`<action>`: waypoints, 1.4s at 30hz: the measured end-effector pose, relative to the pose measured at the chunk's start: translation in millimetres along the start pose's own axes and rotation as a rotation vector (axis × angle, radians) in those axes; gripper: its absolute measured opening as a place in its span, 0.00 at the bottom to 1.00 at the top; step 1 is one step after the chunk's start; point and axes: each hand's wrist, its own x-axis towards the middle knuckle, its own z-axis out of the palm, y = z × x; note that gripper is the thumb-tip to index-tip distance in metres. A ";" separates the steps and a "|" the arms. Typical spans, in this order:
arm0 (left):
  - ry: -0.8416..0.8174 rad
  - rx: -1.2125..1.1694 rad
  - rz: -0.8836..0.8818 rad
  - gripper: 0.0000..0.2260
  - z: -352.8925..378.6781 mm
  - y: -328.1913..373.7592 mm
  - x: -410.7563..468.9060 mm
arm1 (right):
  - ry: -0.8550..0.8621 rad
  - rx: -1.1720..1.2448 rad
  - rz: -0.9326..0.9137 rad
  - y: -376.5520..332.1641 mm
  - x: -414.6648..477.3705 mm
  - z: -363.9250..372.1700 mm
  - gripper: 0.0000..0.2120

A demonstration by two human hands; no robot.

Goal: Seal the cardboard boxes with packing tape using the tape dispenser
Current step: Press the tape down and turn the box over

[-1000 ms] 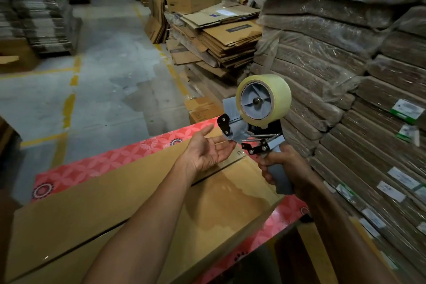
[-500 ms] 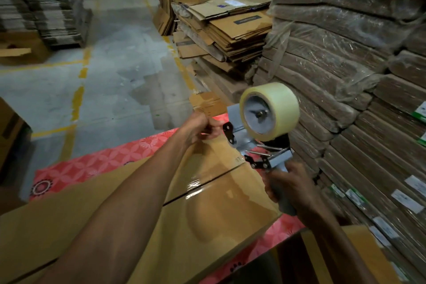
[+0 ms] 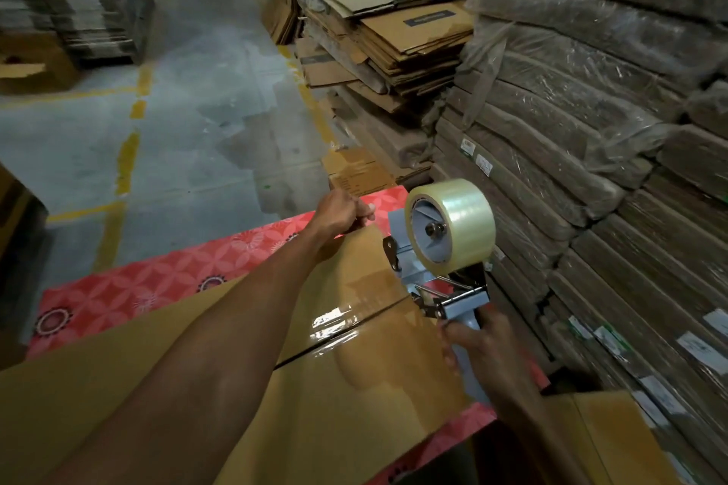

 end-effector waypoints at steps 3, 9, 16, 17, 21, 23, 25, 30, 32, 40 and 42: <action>-0.005 -0.031 -0.014 0.08 2.4 -5.9 3.6 | 0.007 0.018 0.027 1.3 1.7 -0.3 0.13; -0.017 0.011 -0.040 0.09 1.7 -13.4 9.5 | -0.001 -0.021 0.038 4.4 5.8 -1.4 0.06; -0.067 0.072 -0.202 0.06 -2.5 -6.6 10.7 | 0.018 -0.101 0.089 -4.1 6.5 4.8 0.09; -0.063 0.099 -0.214 0.06 -3.1 -8.0 10.6 | 0.021 -0.120 0.097 -5.6 5.8 5.8 0.09; 0.045 0.353 -0.127 0.08 -0.2 -16.8 9.6 | 0.023 -0.157 0.116 -10.1 3.6 8.6 0.11; 0.175 0.480 0.078 0.05 10.8 -11.7 1.8 | 0.019 -0.174 0.115 -12.7 3.7 9.3 0.12; 0.197 0.456 0.189 0.16 22.7 -4.1 -9.8 | 0.023 -0.181 0.114 -15.2 3.4 9.4 0.11; -0.141 0.797 0.203 0.18 21.8 -11.5 -15.6 | 0.030 -0.183 0.124 -21.2 4.8 11.7 0.10; -0.098 0.835 0.185 0.14 19.7 -13.3 -11.1 | 0.026 -0.211 0.124 -25.5 9.9 14.5 0.09; -0.108 0.925 0.082 0.19 22.0 -15.6 3.6 | 0.002 -0.314 0.141 -32.8 8.9 2.3 0.10; -0.105 0.953 0.107 0.19 22.8 -17.8 3.0 | 0.002 -0.328 0.155 -28.4 -5.4 -5.8 0.09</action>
